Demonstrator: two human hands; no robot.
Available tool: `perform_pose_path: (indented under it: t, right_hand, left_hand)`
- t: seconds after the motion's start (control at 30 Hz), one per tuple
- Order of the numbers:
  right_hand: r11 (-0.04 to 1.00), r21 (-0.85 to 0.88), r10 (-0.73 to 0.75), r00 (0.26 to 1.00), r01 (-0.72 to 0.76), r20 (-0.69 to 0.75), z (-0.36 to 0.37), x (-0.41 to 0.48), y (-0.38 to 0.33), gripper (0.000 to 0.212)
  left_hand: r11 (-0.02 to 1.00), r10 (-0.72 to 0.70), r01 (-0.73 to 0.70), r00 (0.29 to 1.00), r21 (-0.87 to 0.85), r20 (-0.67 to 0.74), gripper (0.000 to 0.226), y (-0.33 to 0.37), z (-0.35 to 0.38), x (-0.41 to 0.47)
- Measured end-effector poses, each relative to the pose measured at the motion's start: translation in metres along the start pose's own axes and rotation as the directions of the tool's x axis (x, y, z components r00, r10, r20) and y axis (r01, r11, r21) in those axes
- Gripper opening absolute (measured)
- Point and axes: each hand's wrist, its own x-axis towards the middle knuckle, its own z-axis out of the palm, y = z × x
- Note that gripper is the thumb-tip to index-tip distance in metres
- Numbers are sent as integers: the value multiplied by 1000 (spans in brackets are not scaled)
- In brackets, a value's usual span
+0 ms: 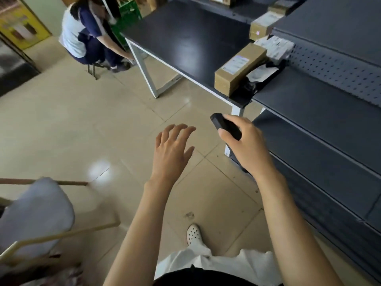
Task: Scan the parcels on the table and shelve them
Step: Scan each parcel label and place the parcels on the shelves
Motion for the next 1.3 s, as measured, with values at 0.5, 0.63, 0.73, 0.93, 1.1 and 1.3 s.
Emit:
perform_pose_path:
  t: [0.5,0.63,0.73,0.93,1.1,1.3]
  right_hand:
    - [997,27,78,997,-78,20,75,209,-5,45]
    - [998,24,61,998,-61,-10,57,311,-4,45]
    - [997,64,42,999,-40,-32,40,382,-7,45]
    - [996,73,65,996,-60,-63,24,470,9,44]
    - [981,58,191,974,-185,-125,13,523,42,45]
    - [932,74,361,893,-354,-271,2,597,79,46]
  left_hand:
    - [1000,26,-23,980,-22,195,49,-111,57,194]
    - [998,50,-55,971,14,234,50,-112,70,286]
    - [997,66,-73,967,21,245,49,-108,78,357]
    - [985,163,-173,937,4,308,48,-96,111,459]
    - [962,263,-271,897,-28,355,45,-86,152,538]
    - [887,456,-447,806,-117,377,43,-77,212,654]
